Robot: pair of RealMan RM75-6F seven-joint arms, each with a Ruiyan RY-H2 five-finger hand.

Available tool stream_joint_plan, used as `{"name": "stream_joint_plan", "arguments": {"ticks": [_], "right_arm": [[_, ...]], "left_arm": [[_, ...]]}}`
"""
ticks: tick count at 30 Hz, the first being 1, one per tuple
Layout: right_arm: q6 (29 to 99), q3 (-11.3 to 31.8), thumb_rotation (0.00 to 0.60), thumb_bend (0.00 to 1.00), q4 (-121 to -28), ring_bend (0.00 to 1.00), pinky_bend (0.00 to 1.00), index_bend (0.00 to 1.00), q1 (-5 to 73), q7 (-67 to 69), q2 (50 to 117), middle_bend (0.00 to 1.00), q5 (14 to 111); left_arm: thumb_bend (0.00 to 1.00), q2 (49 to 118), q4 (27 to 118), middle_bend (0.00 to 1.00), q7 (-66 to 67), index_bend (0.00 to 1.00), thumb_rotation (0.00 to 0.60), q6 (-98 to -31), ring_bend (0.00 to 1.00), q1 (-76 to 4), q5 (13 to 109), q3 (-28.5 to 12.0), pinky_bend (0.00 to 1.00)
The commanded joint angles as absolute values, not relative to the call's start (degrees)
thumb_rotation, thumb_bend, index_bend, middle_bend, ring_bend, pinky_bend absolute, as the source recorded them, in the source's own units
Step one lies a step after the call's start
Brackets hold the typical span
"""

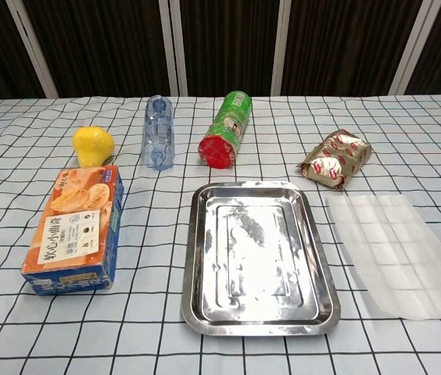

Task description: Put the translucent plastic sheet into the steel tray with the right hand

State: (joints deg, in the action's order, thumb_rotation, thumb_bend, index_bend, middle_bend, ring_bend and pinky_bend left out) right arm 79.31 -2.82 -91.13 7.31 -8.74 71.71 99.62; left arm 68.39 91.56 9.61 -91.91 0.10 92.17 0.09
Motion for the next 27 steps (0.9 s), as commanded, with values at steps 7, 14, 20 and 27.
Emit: {"name": "stream_joint_plan", "arguments": {"ticks": [7, 14, 20, 27], "right_arm": [[72.56, -3.27, 0.6, 0.41, -89.11, 0.0, 0.0, 0.13, 9.49, -15.58, 79.23, 0.0, 96.86], [70.0, -2.45, 0.6, 0.41, -86.89, 0.0, 0.0, 0.16, 10.22, -17.65, 82.39, 0.0, 93.38], [69.77, -2.83, 0.6, 0.41, -85.46, 0.0, 0.0, 0.16, 9.94, -18.24, 82.39, 0.0, 91.93], [69.76, -3.27, 0.6, 0.41, -84.77, 0.0, 0.0, 0.16, 9.73, -19.11, 82.6, 0.0, 90.85]], "left_arm": [[0.07, 68.05, 91.74, 0.0, 8.82, 0.0, 0.6, -91.96, 0.0, 0.06, 91.83, -0.17, 0.0], [0.06, 67.84, 91.8, 0.0, 8.31, 0.0, 0.6, -91.85, 0.0, 0.01, 91.68, -0.21, 0.0], [0.07, 67.75, 91.87, 0.0, 8.15, 0.0, 0.6, -91.83, 0.0, -0.04, 91.75, -0.21, 0.0], [0.07, 67.78, 91.77, 0.0, 8.05, 0.0, 0.6, -92.26, 0.0, 0.03, 92.19, -0.17, 0.0]]}}
